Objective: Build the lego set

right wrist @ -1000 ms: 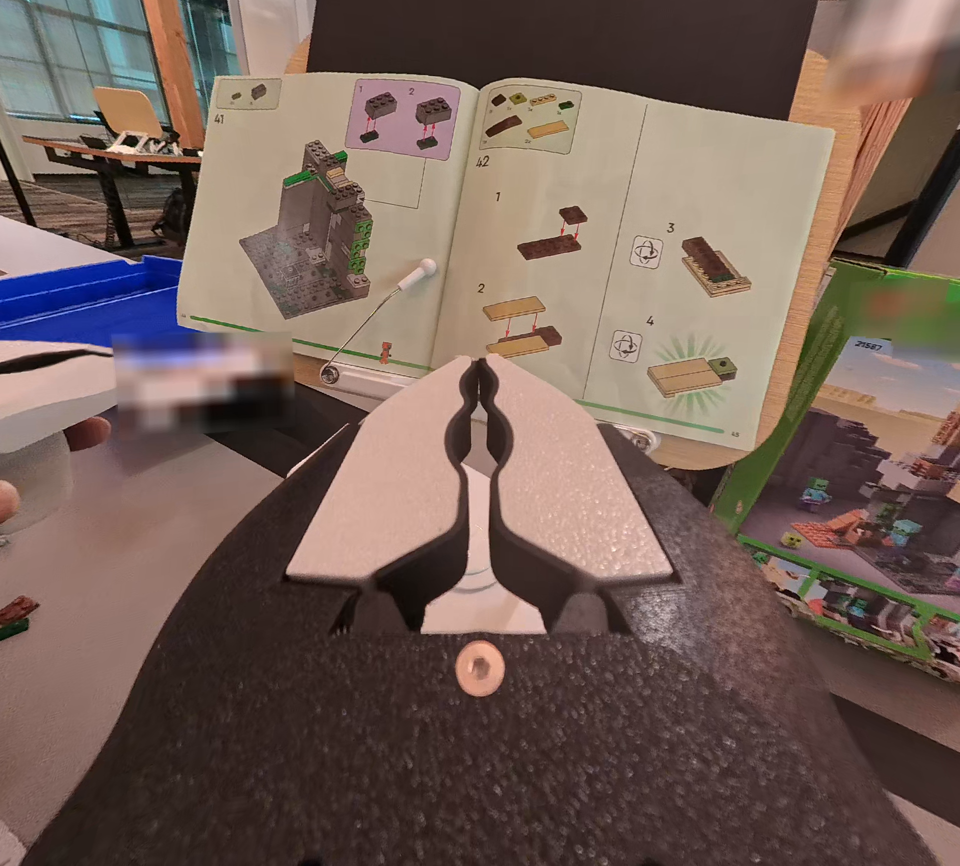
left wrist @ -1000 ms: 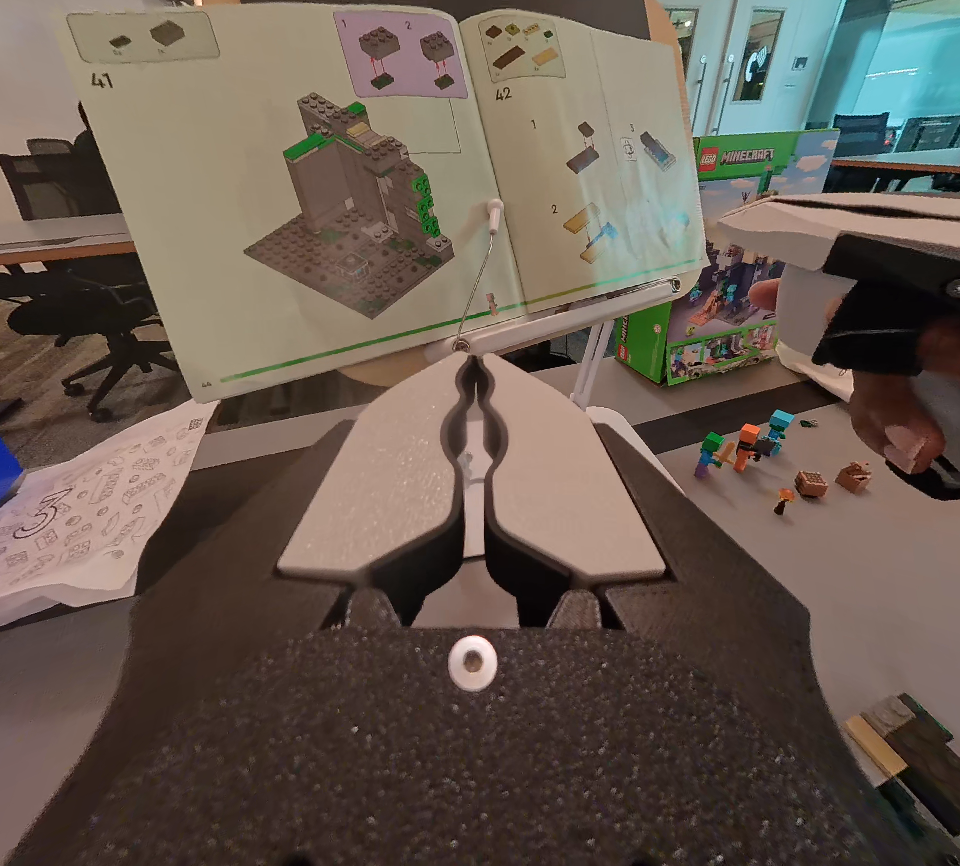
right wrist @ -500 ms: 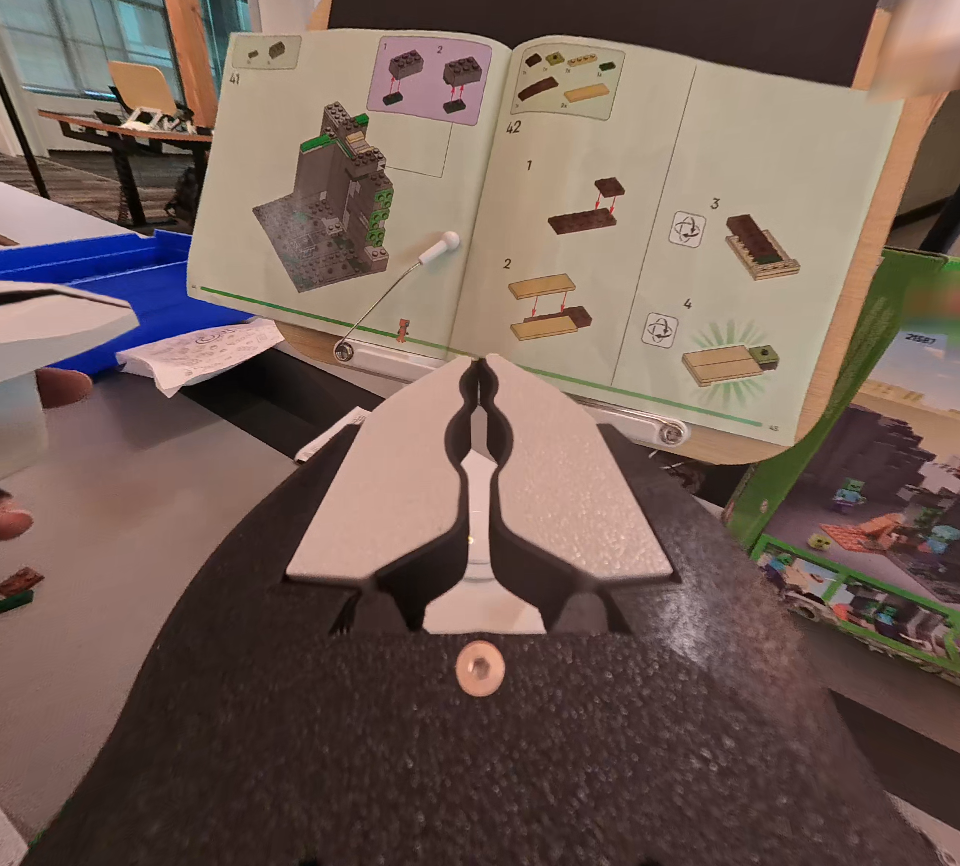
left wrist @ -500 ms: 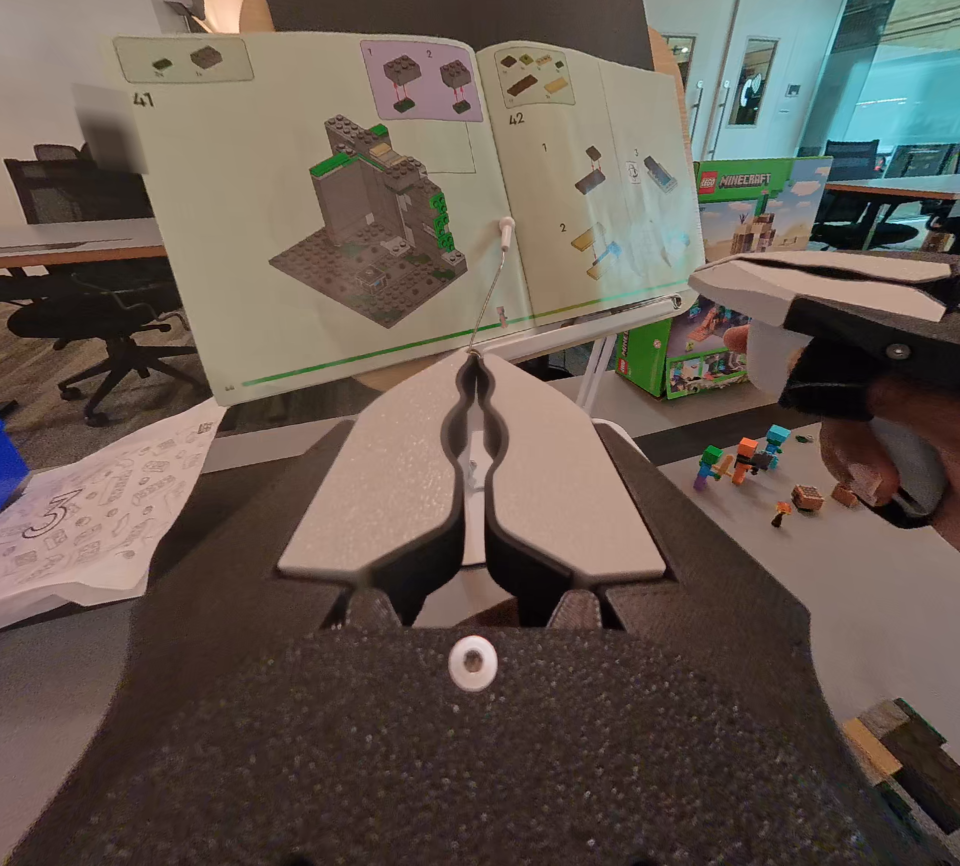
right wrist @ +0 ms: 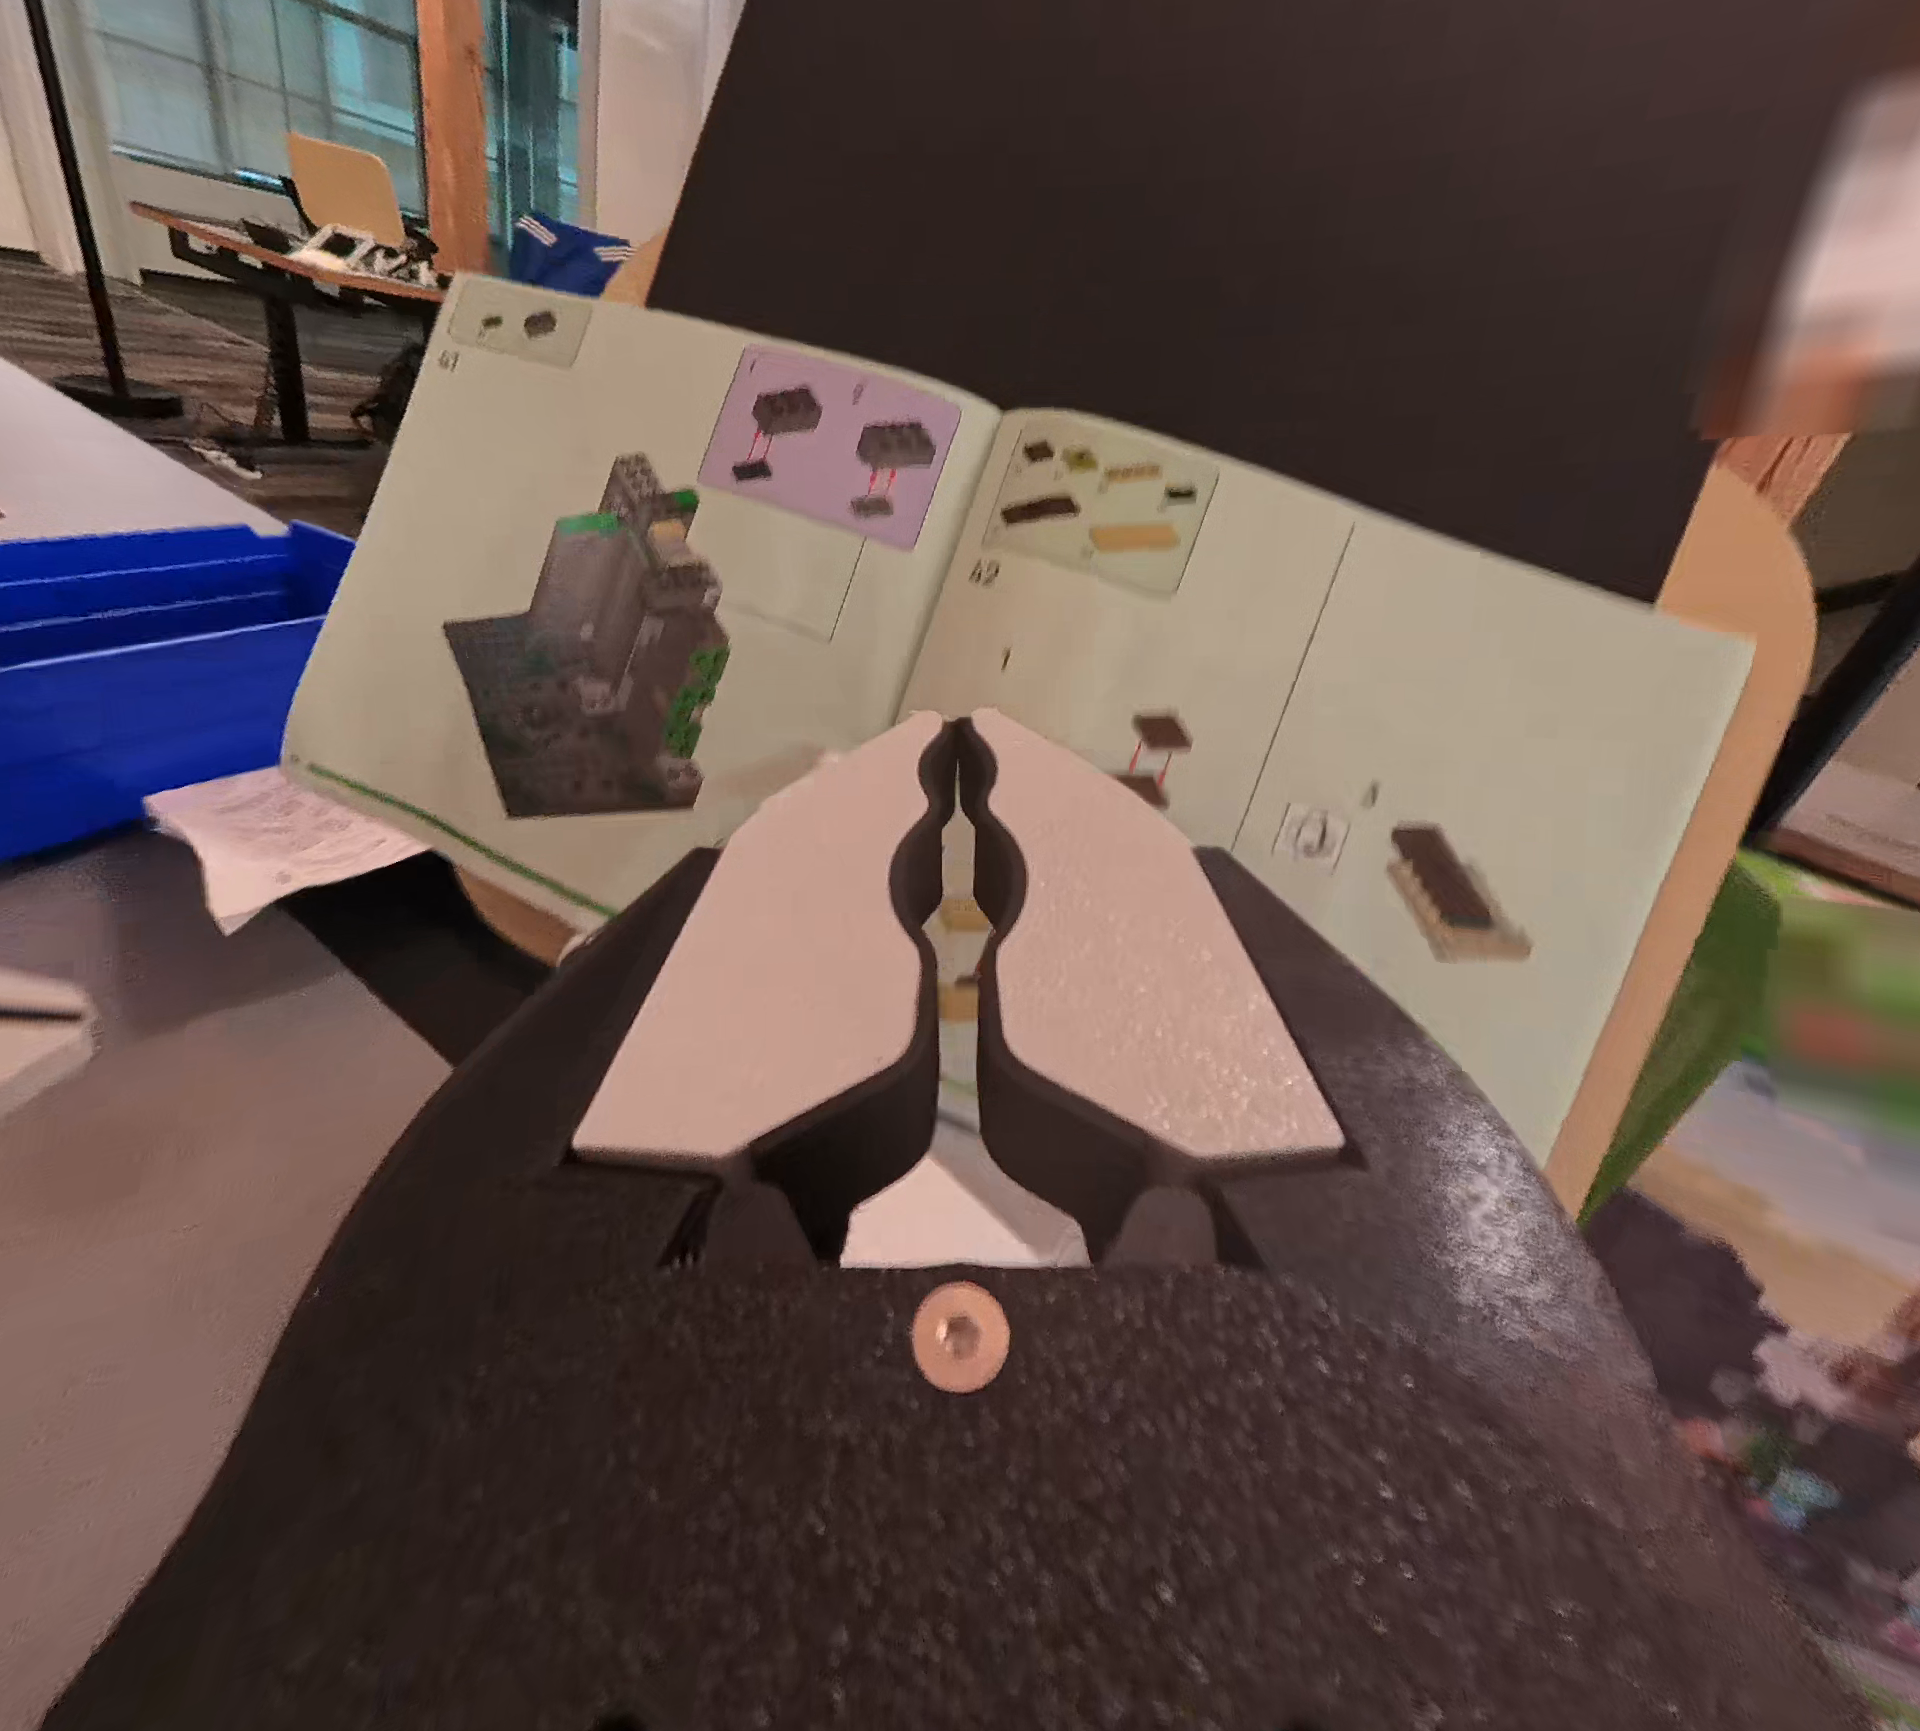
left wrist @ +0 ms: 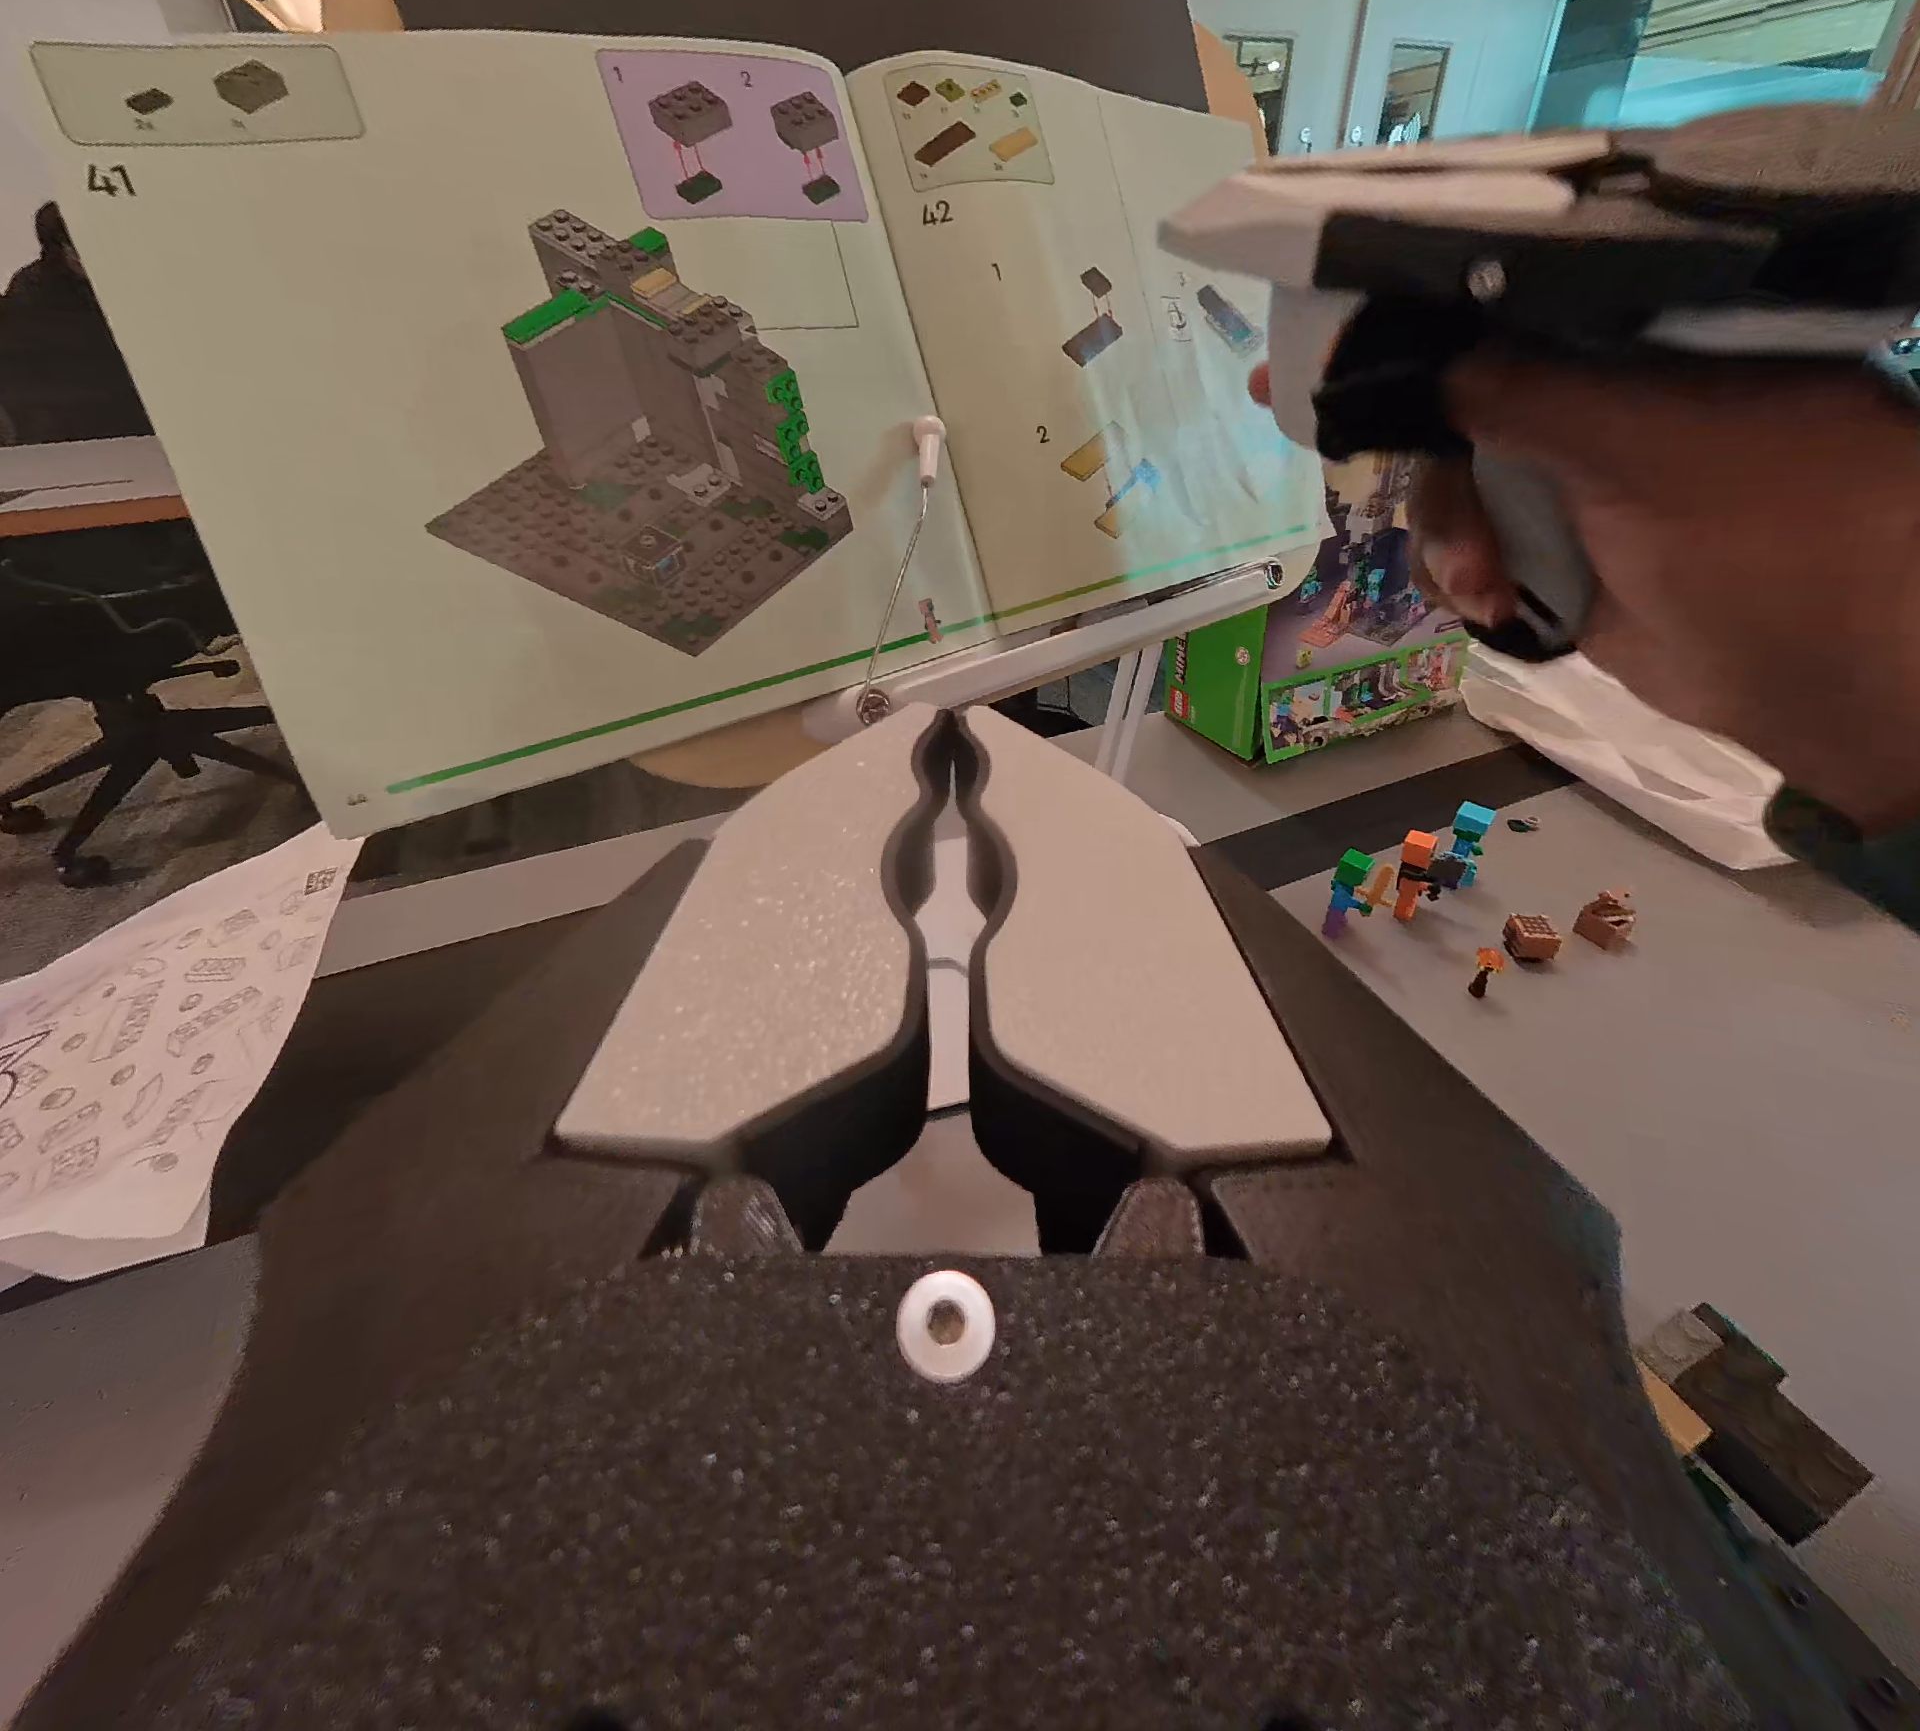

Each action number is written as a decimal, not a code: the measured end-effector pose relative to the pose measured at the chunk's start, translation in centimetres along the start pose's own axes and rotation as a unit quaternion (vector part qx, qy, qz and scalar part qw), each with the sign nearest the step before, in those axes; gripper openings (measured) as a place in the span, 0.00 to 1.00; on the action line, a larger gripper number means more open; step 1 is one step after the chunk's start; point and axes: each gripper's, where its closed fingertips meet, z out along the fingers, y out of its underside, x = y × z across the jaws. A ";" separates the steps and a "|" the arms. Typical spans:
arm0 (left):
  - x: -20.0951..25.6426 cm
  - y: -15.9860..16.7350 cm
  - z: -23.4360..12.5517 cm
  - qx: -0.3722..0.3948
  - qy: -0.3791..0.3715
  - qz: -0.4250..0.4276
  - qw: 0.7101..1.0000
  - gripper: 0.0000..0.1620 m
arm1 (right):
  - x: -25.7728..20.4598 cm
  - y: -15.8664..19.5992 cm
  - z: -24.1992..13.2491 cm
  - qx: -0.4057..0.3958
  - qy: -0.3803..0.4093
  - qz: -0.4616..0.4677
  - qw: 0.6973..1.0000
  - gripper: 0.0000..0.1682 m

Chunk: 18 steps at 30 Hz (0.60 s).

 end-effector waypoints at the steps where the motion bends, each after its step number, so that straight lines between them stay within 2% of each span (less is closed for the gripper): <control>1: 0.1 0.1 0.1 -0.001 0.002 -0.001 1.000 0.00 | 0.3 -0.6 0.6 0.000 -0.003 -0.003 1.000 0.00; 9: -0.3 0.5 0.3 -0.004 0.005 -0.008 1.000 0.00 | 0.7 -3.4 4.0 0.003 -0.023 -0.011 1.000 0.00; 18: -1.3 1.1 0.4 -0.006 0.005 -0.020 1.000 0.00 | 0.2 -2.9 6.4 -0.002 -0.034 -0.009 0.999 0.00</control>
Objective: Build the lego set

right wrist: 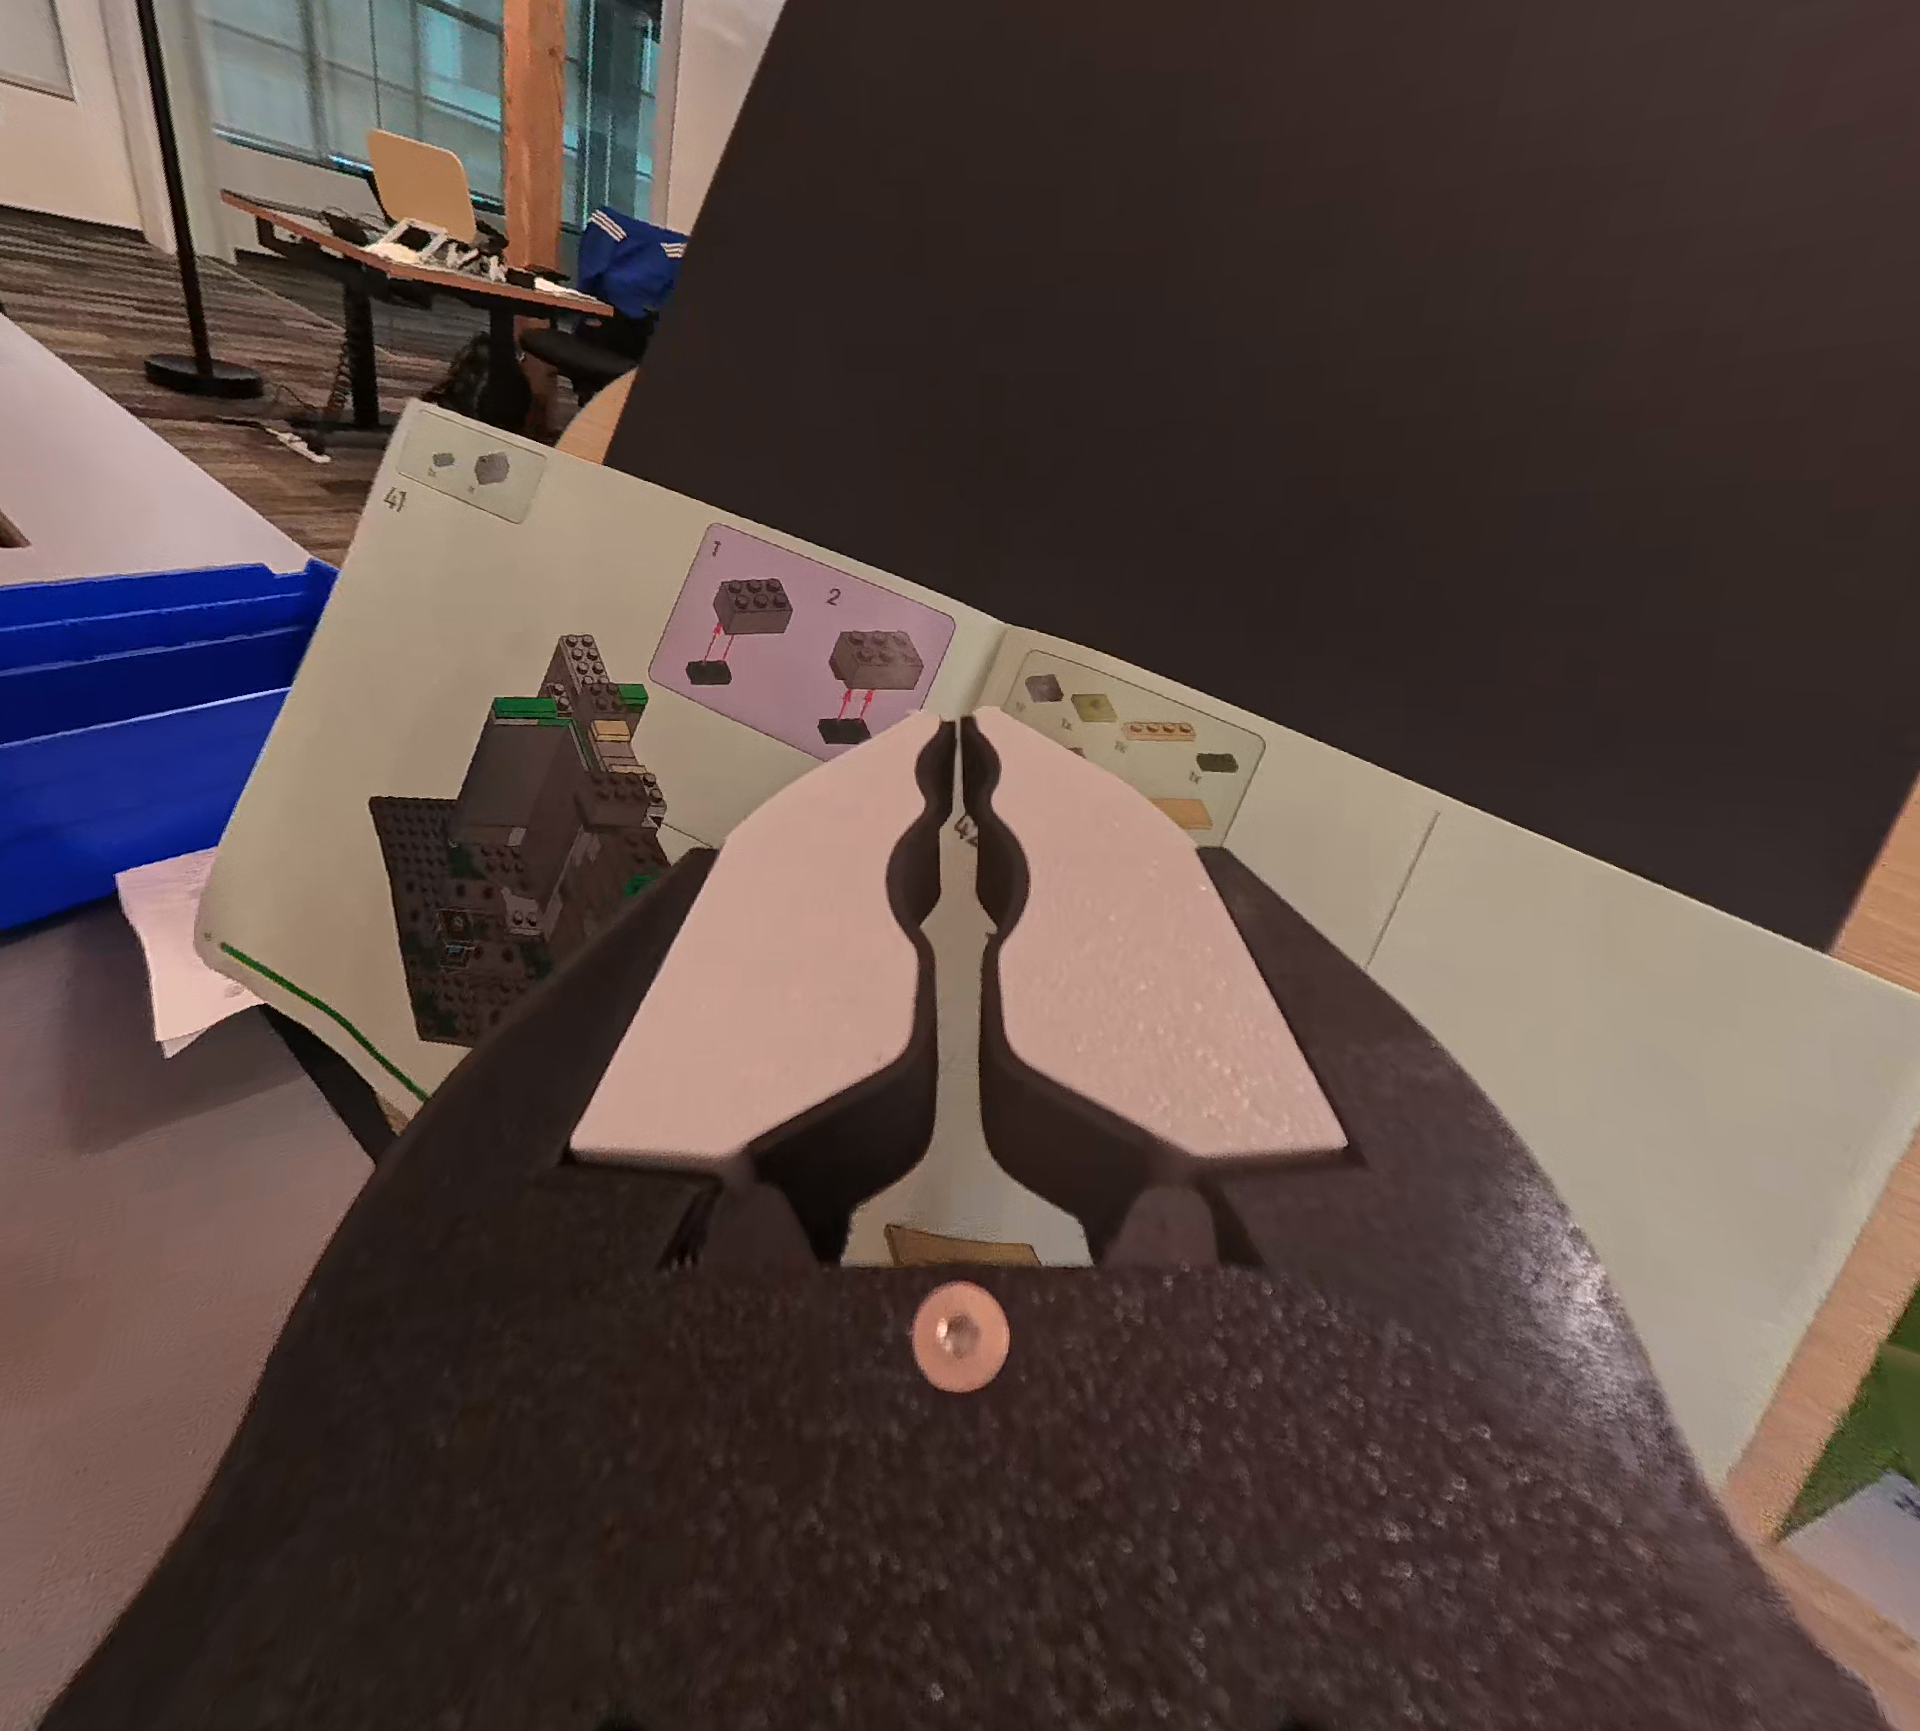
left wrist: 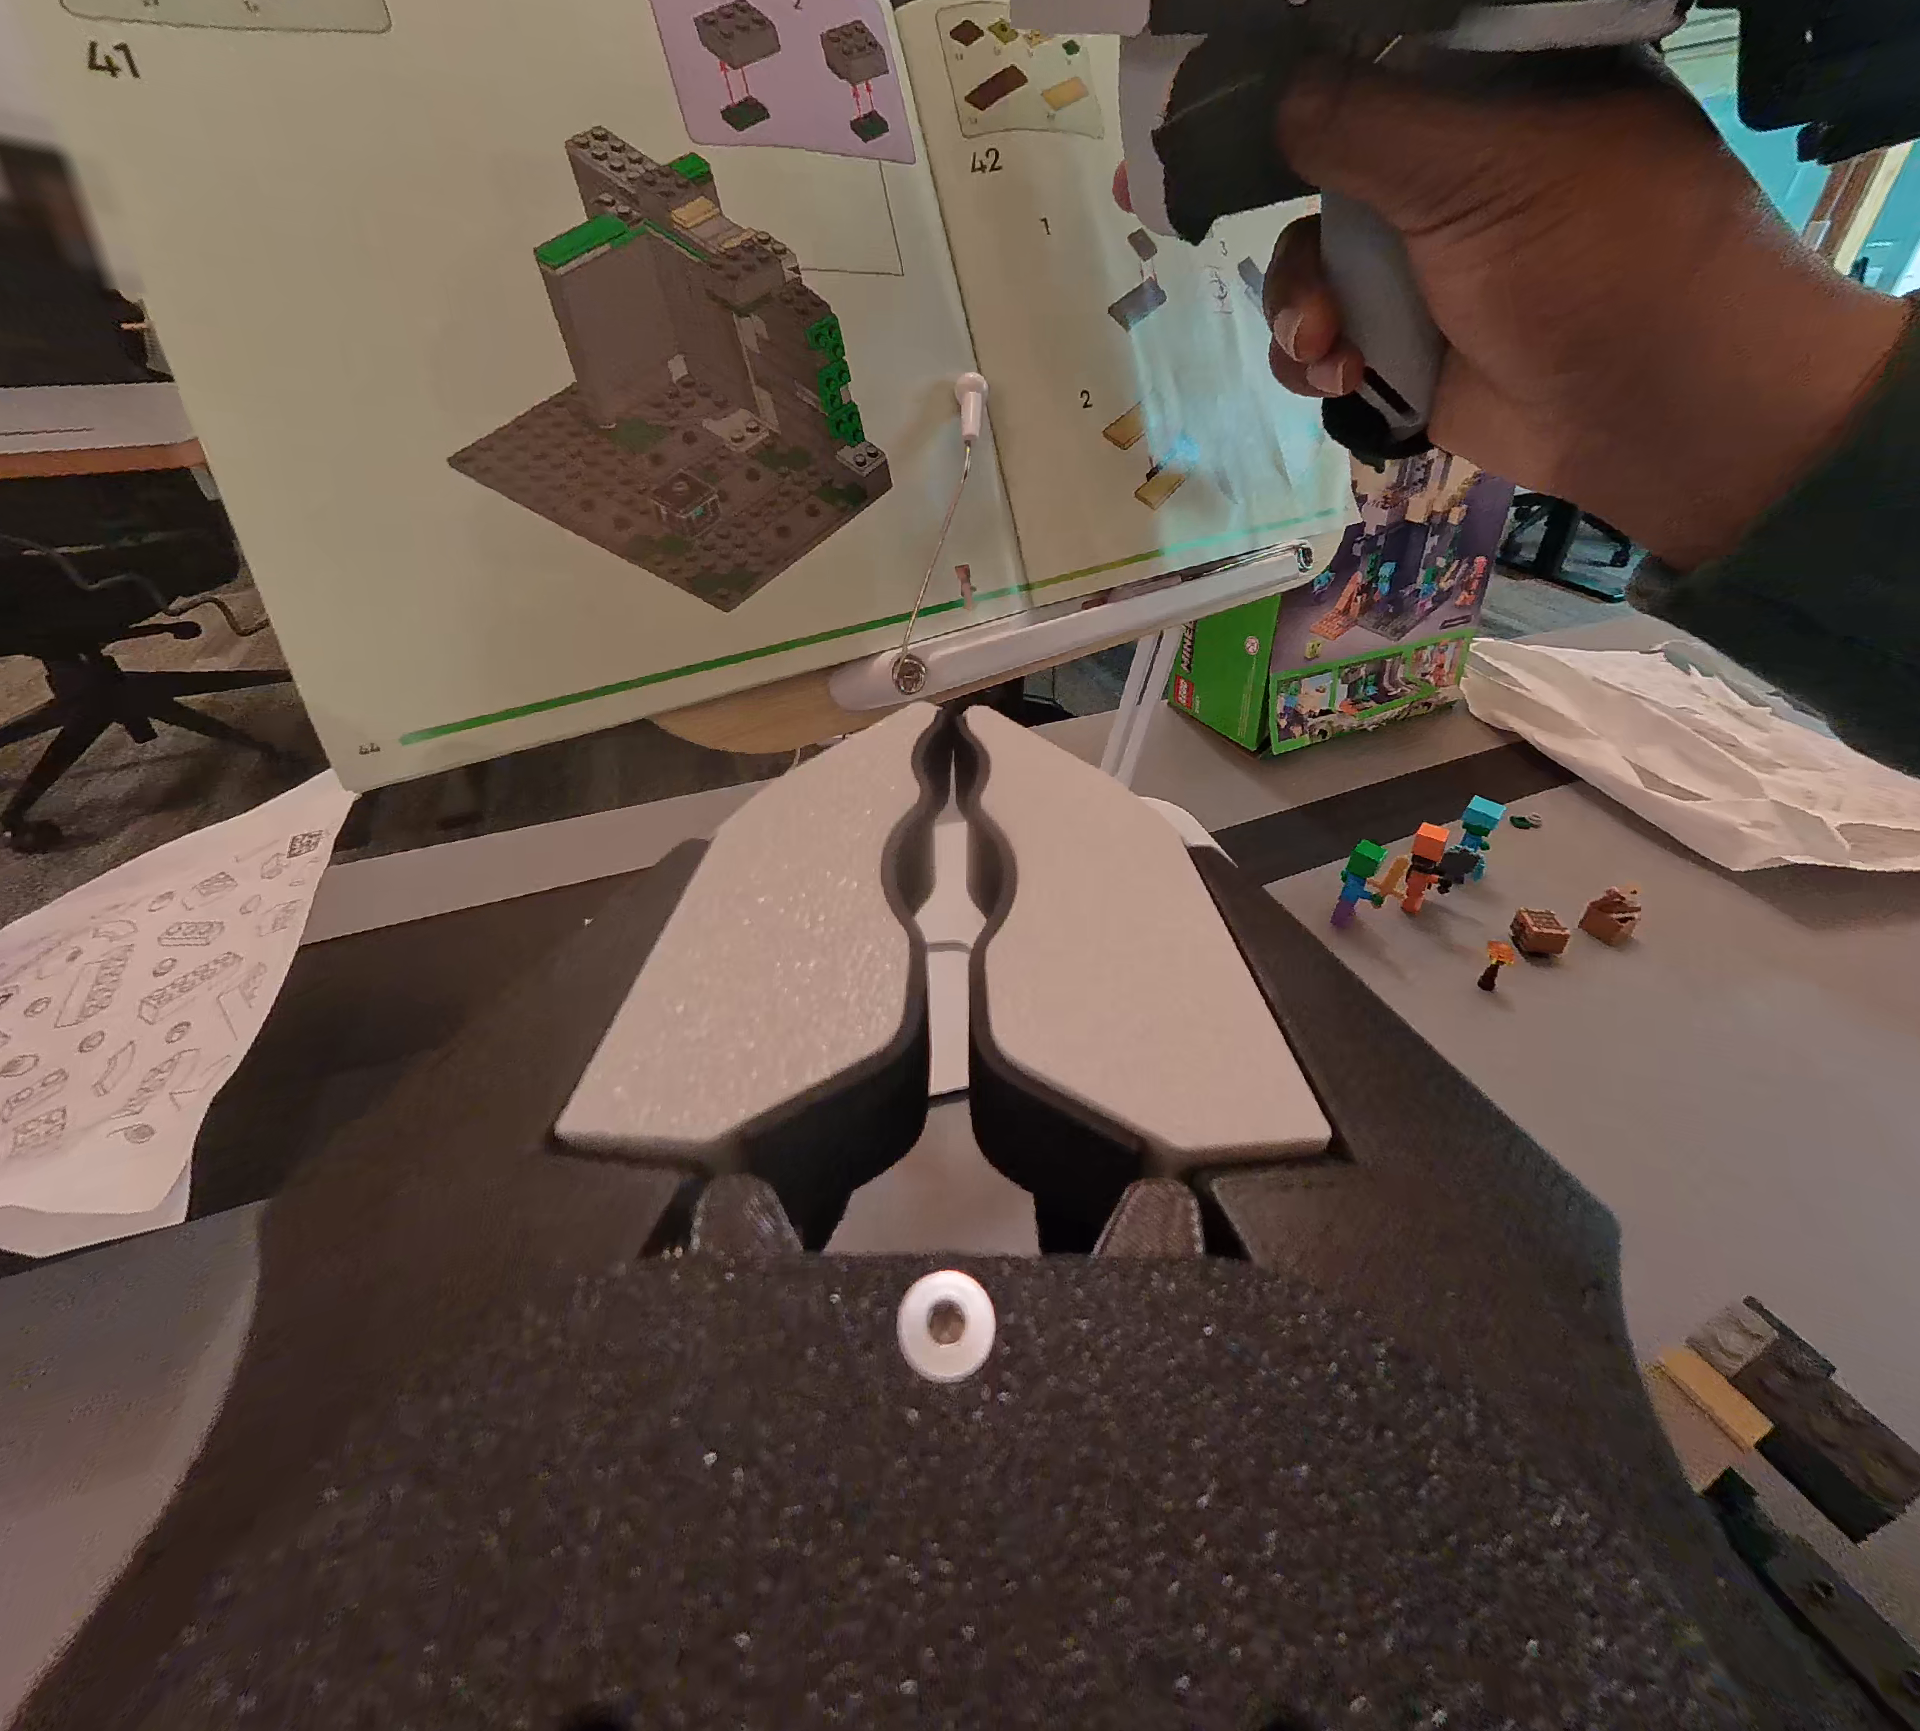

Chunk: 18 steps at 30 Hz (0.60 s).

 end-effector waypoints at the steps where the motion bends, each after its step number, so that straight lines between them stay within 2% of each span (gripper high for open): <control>1: -0.1 0.1 0.0 0.000 0.000 -0.002 1.000 0.00 | 0.1 0.0 0.1 0.001 0.000 -0.001 1.000 0.00; 18: 0.4 0.7 0.3 -0.009 0.014 -0.013 1.000 0.00 | 0.6 0.2 0.0 -0.002 0.010 -0.021 1.000 0.00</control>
